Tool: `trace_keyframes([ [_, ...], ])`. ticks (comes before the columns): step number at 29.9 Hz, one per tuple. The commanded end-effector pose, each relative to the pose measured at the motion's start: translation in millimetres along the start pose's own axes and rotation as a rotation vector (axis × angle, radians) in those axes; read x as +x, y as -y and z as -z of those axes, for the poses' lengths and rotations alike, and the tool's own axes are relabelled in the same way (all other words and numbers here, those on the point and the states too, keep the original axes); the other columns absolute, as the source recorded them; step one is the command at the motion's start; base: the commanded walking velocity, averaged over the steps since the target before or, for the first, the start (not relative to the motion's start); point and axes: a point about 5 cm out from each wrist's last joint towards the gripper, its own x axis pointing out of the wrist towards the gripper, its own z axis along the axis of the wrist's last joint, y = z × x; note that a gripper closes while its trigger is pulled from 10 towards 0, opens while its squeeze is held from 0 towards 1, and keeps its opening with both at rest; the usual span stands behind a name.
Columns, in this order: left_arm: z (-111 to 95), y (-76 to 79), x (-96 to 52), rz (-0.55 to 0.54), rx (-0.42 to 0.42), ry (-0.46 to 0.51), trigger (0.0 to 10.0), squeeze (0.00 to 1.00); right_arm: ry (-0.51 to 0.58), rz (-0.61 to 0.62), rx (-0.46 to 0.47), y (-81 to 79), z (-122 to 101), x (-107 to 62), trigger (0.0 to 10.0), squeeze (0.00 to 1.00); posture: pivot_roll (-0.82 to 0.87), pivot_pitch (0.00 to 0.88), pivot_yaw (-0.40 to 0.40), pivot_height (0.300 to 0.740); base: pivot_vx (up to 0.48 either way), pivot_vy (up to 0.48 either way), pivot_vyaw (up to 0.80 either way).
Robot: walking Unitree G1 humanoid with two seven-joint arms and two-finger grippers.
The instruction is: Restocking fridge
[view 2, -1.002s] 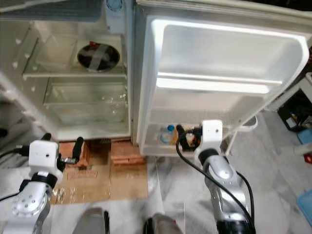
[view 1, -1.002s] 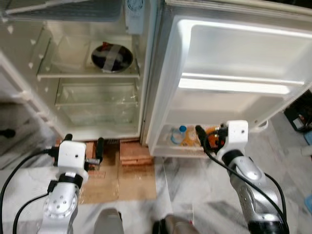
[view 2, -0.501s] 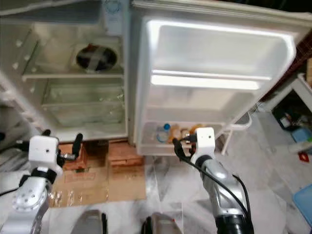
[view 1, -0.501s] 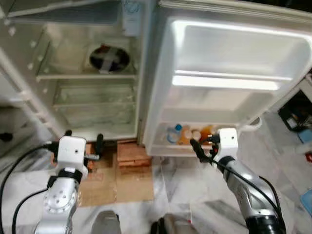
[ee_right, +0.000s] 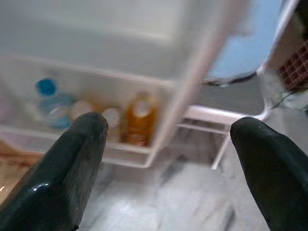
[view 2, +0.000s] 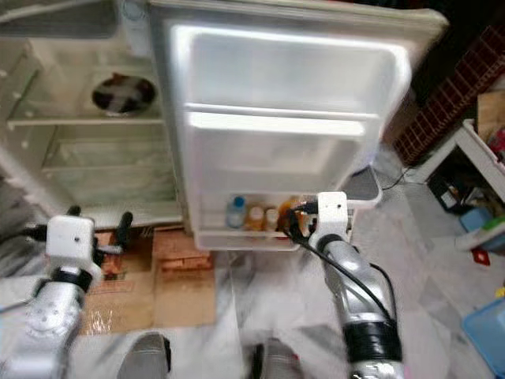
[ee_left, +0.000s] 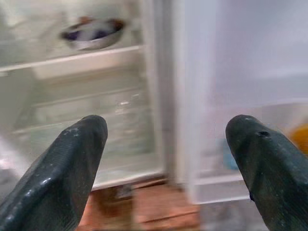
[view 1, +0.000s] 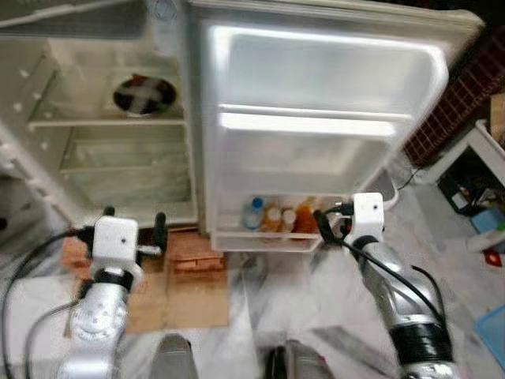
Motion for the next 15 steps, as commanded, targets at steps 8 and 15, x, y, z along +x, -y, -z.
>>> trace_keyframes([
  [8,1.2,-8.0,1.3,-0.046,0.003,0.0,10.0,0.0,0.079,-0.085,0.042,-11.4,-18.6,12.7,10.0,0.0,0.1,0.139,-0.096,0.74,0.0,-0.277,0.0],
  [15,-1.0,-14.4,5.6,-0.075,0.017,0.006,10.0,0.0,0.176,-0.101,0.067,-19.1,-37.3,17.4,10.0,0.0,0.1,0.14,-0.089,0.74,0.0,0.0,0.23],
])
